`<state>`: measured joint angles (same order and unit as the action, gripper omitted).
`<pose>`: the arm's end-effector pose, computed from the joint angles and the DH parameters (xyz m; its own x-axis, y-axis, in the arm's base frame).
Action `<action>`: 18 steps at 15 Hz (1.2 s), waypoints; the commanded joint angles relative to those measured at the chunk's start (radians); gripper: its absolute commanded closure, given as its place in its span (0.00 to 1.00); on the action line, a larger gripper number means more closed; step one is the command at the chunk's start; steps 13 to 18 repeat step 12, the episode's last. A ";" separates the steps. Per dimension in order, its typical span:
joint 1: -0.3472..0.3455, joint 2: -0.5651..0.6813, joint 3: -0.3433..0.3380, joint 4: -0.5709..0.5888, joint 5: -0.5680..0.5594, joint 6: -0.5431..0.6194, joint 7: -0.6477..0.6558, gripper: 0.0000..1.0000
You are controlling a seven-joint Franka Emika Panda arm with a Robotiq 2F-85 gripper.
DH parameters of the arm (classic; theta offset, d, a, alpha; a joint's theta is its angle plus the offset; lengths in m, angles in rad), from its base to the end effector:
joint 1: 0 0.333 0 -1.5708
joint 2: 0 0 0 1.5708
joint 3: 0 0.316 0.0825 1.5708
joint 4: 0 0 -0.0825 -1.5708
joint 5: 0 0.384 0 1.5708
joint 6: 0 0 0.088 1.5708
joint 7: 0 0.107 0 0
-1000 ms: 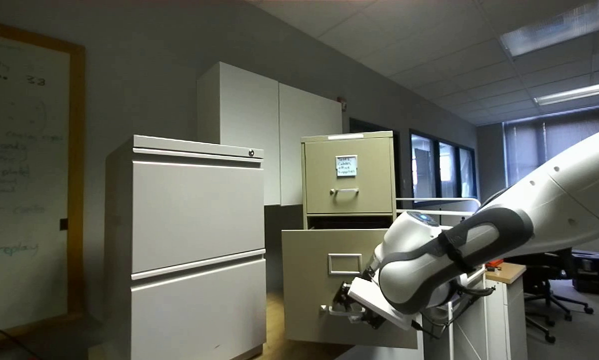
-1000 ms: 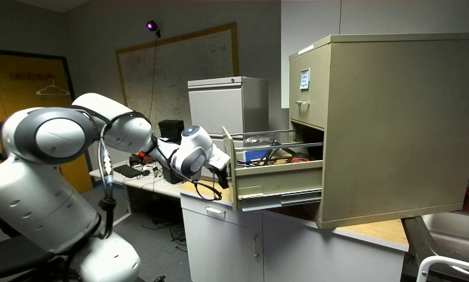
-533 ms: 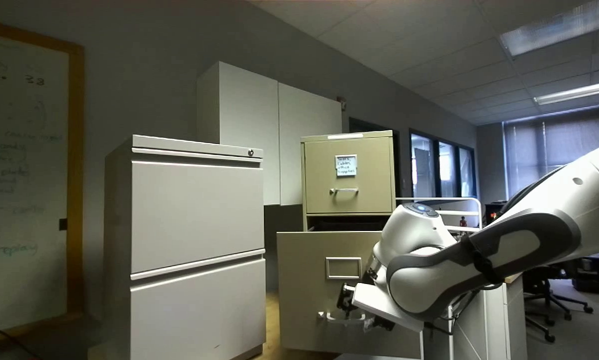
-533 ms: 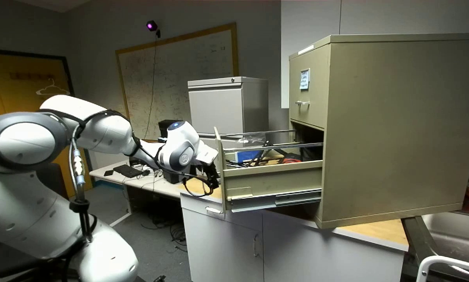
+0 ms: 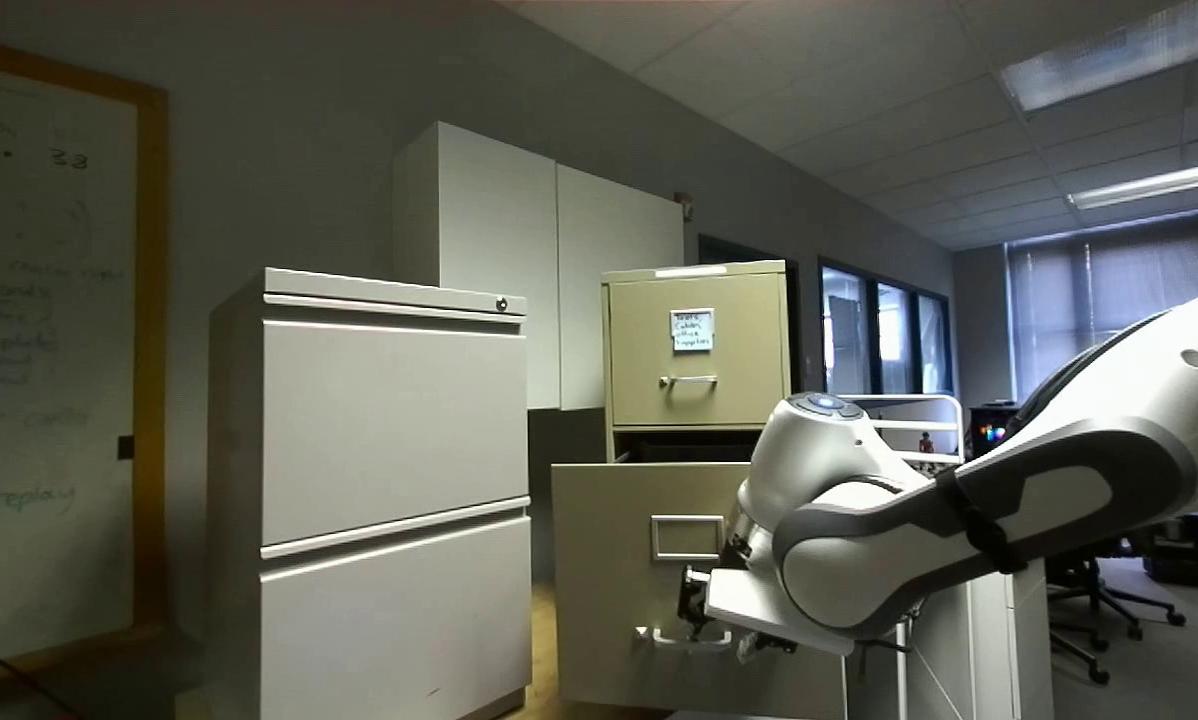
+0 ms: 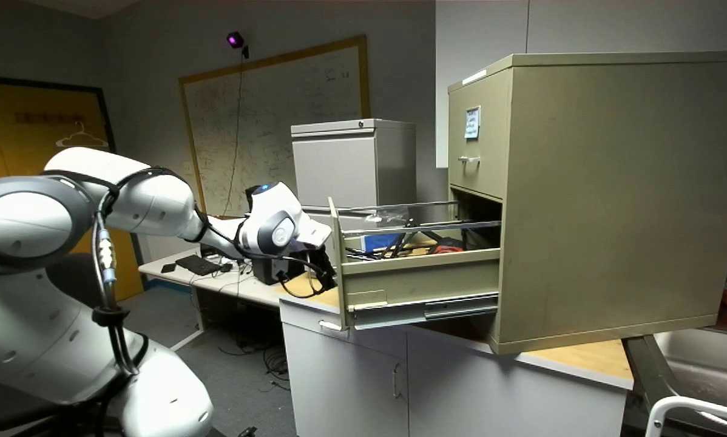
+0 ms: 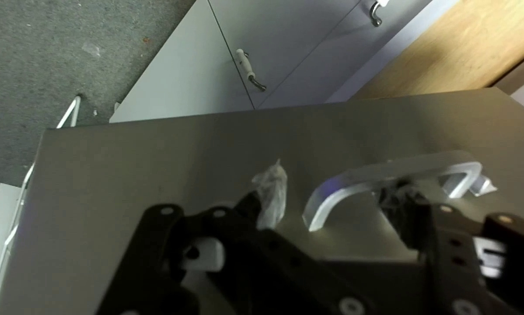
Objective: Open the bottom drawer of the cabinet on the right
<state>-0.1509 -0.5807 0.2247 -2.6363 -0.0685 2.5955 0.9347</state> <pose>0.4050 0.0353 0.4839 0.5656 -0.6987 0.4381 -0.6484 -0.7050 -0.2873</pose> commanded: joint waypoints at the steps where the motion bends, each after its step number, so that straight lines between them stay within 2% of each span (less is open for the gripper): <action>1: 0.026 -0.125 0.039 0.053 -0.041 -0.074 -0.023 0.08; 5: 0.060 -0.217 0.089 0.138 -0.055 -0.073 -0.054 0.08; 8: 0.092 -0.262 0.101 0.169 -0.047 -0.021 -0.122 0.08; 12: 0.182 -0.262 0.049 0.191 0.035 -0.200 -0.260 0.08; 18: 0.182 -0.262 0.049 0.191 0.035 -0.200 -0.260 0.08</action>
